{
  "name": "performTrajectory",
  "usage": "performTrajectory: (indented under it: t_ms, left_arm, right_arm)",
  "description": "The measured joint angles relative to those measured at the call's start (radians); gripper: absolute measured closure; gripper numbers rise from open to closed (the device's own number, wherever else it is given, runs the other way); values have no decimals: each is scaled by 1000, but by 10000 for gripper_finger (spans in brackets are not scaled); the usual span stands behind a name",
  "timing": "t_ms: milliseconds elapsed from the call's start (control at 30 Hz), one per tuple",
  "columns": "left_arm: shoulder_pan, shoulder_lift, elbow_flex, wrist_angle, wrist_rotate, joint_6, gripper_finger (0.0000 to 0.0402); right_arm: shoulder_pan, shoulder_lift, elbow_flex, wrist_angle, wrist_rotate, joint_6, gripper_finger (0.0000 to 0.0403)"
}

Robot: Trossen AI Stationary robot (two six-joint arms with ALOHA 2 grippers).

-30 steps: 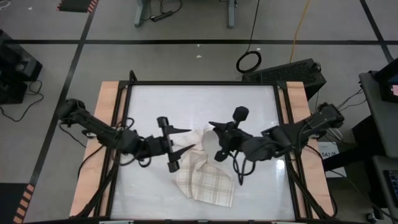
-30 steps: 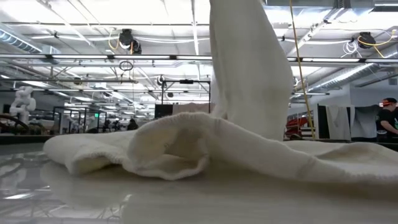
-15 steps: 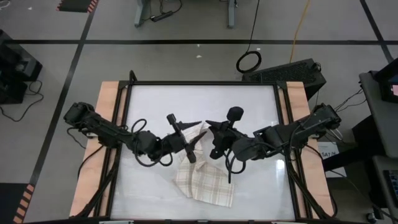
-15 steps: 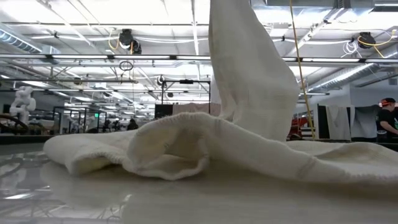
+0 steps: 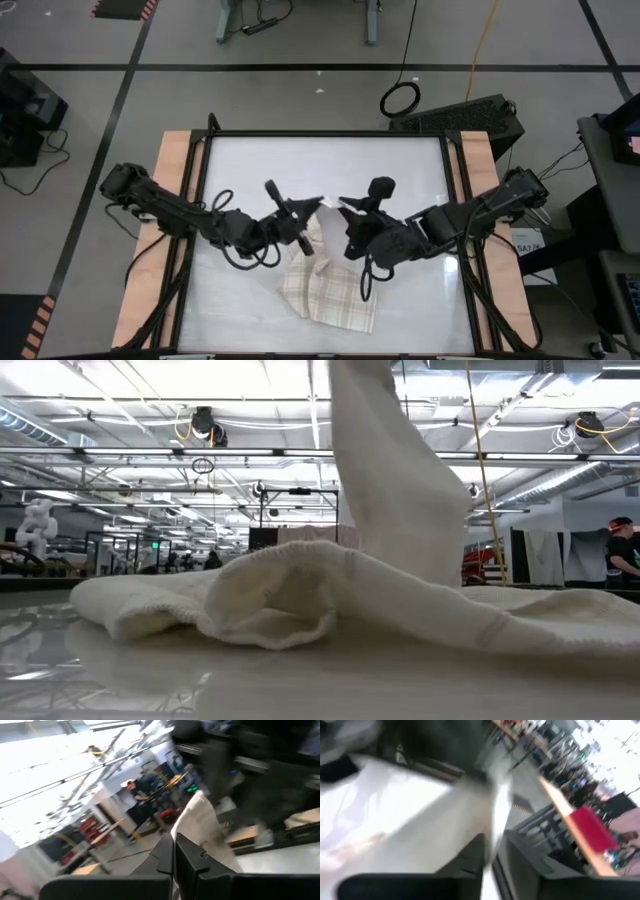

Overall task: Roll towel
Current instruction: Roll the white-brown patterned towel

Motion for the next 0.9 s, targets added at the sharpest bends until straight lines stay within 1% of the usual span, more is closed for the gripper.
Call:
performTrajectory:
  t_ms: [67,167,233,300,367,433,467,533,600,667,733,767,833,900]
  left_arm:
    - [-6,-39,0,-54,-27,13,398]
    - [-9,-112,0,-163,-28,-12,399]
    - [-8,-167,0,-253,-25,-44,399]
    - [-8,-226,0,-346,15,-98,399]
    - [-8,-285,0,-437,112,-157,400]
    - [-8,-342,0,-529,241,-225,400]
    - [-9,-368,0,-568,302,-261,400]
    - [-8,-413,0,-630,416,-331,400]
    - [-12,-452,0,-683,518,-383,401]
    - [-18,-479,0,-695,569,-450,401]
    - [-26,-496,0,-702,599,-494,401]
    - [-33,-501,0,-704,606,-509,401]
    - [-48,-506,0,-711,612,-513,401]
    - [-62,-506,0,-711,618,-513,401]
  right_arm:
    - [9,0,0,-120,-13,110,269]
    - [12,-1,-1,-293,-129,286,218]
    - [12,-1,-25,-349,-191,391,192]
    - [21,-2,-73,-353,-210,439,173]
    - [39,-1,-129,-326,-200,459,161]
    - [49,-1,-194,-209,-201,447,154]
    - [51,-1,-231,-116,-205,431,153]
    - [55,-1,-307,115,-208,363,152]
    - [56,0,-380,408,-208,247,152]
    - [59,-1,-449,702,-208,125,152]
    - [57,-1,-505,907,-207,19,152]
    - [50,-1,-527,973,-204,-25,152]
    - [25,-1,-565,1040,-201,-87,152]
    - [-8,-2,-604,1022,-248,-106,152]
